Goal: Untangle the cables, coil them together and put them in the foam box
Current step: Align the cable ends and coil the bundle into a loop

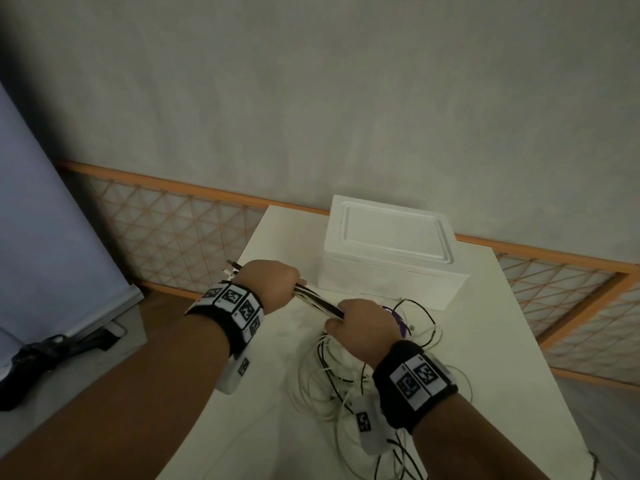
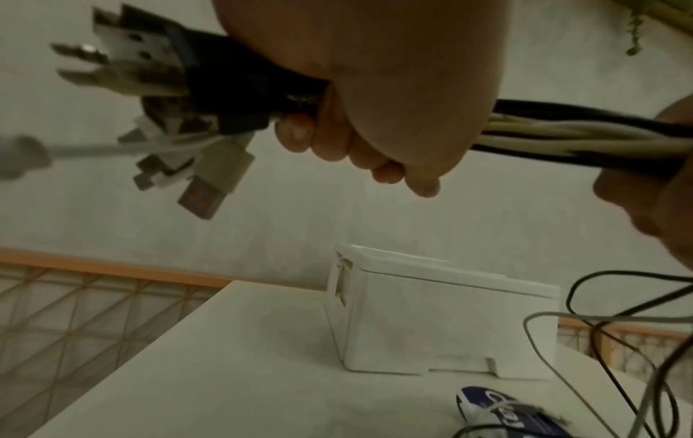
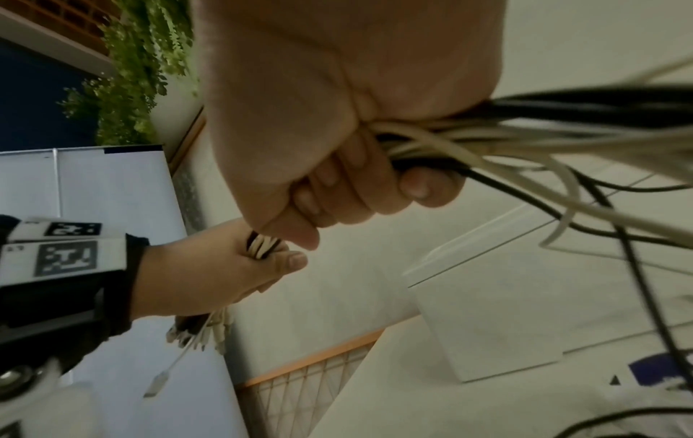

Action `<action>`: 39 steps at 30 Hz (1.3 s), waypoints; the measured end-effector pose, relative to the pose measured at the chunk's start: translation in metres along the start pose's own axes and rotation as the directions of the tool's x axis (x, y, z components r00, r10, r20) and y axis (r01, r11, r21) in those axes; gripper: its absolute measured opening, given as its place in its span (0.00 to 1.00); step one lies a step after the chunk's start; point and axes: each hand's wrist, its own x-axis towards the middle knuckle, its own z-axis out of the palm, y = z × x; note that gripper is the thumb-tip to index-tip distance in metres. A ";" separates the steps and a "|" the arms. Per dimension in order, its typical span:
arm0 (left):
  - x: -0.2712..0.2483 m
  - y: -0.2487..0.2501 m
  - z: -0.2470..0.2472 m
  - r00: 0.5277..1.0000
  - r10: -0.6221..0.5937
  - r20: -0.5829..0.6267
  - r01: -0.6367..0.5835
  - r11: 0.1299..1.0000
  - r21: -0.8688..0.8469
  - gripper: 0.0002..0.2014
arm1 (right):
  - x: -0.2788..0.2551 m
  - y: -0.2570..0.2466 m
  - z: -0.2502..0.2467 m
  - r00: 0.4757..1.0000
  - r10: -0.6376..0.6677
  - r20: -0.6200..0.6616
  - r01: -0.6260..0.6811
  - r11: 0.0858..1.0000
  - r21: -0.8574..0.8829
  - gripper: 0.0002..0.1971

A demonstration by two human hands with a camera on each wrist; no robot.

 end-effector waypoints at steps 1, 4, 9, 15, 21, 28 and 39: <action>0.000 -0.002 -0.002 1.000 -0.004 -0.011 0.004 1.000 -0.008 0.10 | 0.000 0.003 -0.001 1.000 -0.010 -0.001 0.010 1.000 -0.002 0.12; -0.003 -0.032 -0.010 0.991 -0.131 -0.041 0.129 0.990 -0.051 0.12 | -0.007 0.018 -0.002 0.999 0.030 0.025 -0.030 1.000 0.007 0.12; -0.009 -0.058 -0.007 0.971 -0.237 -0.039 0.236 0.971 -0.030 0.15 | -0.017 0.026 -0.001 0.994 0.054 -0.094 -0.059 0.997 -0.058 0.12; -0.010 -0.025 0.000 0.983 -0.177 -0.042 0.175 0.983 -0.050 0.14 | -0.012 0.043 -0.027 0.977 0.212 0.002 -0.197 0.912 -0.361 0.32; -0.006 0.028 -0.020 0.992 0.009 -0.123 -0.004 0.999 0.038 0.08 | 0.009 -0.036 -0.015 0.982 -0.124 -0.140 0.070 0.939 -0.335 0.40; -0.008 -0.003 -0.009 0.994 -0.088 -0.059 0.091 0.995 0.036 0.08 | 0.008 -0.001 0.012 0.990 -0.106 -0.092 0.103 0.994 -0.030 0.10; -0.019 -0.031 0.038 0.993 -0.120 0.003 0.119 0.986 -0.116 0.06 | -0.005 0.017 0.021 0.995 -0.092 -0.034 0.090 0.994 -0.056 0.14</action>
